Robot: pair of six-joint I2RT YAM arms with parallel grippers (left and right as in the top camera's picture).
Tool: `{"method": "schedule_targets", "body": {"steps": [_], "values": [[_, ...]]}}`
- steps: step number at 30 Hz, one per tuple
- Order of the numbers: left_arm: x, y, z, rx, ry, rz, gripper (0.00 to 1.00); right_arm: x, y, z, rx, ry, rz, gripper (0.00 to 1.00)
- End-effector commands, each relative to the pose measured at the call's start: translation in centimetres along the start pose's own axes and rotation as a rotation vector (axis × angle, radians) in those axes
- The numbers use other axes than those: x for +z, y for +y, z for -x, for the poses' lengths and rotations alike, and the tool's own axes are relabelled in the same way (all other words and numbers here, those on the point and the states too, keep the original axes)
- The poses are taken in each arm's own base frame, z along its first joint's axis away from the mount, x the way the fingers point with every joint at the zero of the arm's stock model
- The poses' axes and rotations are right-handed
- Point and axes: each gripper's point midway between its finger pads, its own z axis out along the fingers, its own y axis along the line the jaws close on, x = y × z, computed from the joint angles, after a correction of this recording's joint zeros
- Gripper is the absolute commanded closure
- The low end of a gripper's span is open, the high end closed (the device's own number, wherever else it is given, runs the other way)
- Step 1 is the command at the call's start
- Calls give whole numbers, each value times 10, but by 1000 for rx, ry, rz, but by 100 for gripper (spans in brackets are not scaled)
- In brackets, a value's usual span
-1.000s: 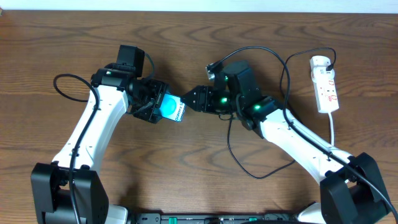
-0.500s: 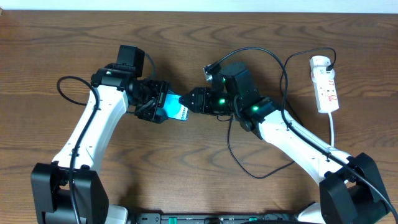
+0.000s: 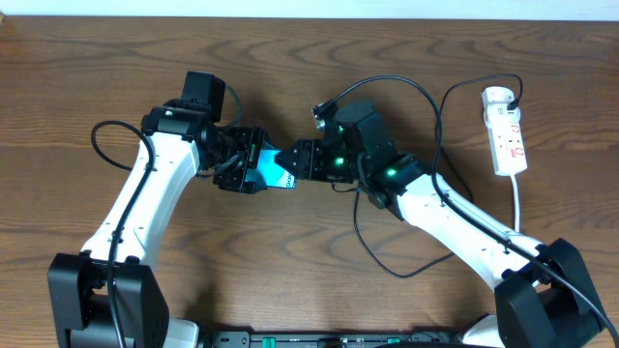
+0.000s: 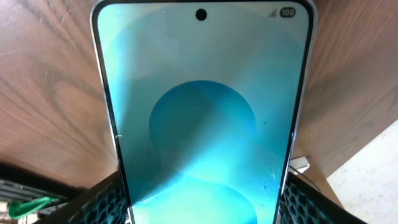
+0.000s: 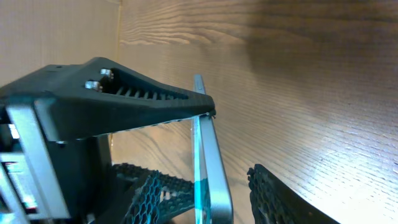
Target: Plug charger to phone and switch on socket
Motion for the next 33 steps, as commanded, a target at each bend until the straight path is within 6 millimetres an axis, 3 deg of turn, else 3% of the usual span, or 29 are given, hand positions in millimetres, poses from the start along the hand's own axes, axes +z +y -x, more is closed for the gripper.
{"method": "schedule_targets", "body": {"steps": [1,12,33], "values": [[-1,0,-6,-34,36,-1,93,3,0,3,-3,-20,-27,54],[-1,4,-11,-81,58,17,93,4,-1,2,-7,-21,-33,60],[2,13,4,-110,-62,55,93,8,-2,-2,-20,-32,-65,60]]}}
